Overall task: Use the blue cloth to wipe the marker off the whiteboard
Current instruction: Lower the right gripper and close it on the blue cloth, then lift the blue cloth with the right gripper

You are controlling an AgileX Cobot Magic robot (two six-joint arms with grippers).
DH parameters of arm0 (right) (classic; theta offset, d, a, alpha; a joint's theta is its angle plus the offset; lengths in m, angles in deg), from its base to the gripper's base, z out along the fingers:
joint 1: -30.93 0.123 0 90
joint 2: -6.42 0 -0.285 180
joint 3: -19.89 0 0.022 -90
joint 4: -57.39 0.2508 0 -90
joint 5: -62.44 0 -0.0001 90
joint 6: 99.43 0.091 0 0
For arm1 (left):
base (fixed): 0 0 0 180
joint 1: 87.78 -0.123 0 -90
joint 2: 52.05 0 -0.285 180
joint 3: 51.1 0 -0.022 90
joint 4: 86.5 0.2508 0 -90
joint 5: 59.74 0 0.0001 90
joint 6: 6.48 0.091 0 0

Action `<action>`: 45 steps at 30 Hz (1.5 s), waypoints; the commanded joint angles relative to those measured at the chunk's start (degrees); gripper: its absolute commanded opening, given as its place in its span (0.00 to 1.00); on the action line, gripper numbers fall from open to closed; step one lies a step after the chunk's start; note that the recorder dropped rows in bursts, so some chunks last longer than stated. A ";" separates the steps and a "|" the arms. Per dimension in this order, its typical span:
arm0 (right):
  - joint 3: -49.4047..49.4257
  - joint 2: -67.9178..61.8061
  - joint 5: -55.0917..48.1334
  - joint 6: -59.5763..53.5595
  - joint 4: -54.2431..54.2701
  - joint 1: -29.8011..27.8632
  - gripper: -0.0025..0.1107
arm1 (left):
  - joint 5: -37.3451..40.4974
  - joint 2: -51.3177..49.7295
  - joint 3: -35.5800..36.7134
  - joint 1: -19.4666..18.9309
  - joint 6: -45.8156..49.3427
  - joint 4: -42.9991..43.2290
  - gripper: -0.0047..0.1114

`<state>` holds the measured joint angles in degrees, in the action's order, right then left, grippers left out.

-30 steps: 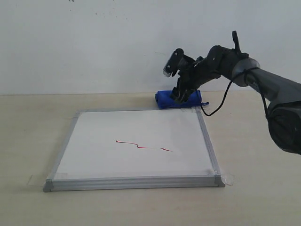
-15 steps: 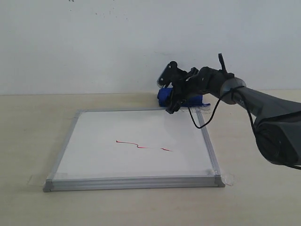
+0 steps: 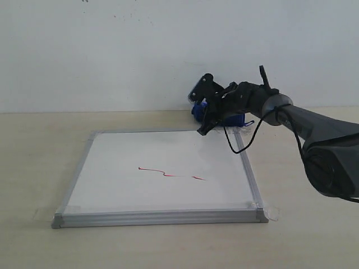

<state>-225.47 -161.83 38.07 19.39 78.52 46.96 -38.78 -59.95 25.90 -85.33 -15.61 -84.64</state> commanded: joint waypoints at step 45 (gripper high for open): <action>-0.09 22.15 -45.60 40.69 -14.88 -0.56 0.02 | -0.38 0.11 0.21 -0.19 -0.42 0.29 0.07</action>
<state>-225.47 -141.40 -7.31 60.10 63.57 46.86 -38.78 -59.95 25.90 -85.33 -15.61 -84.64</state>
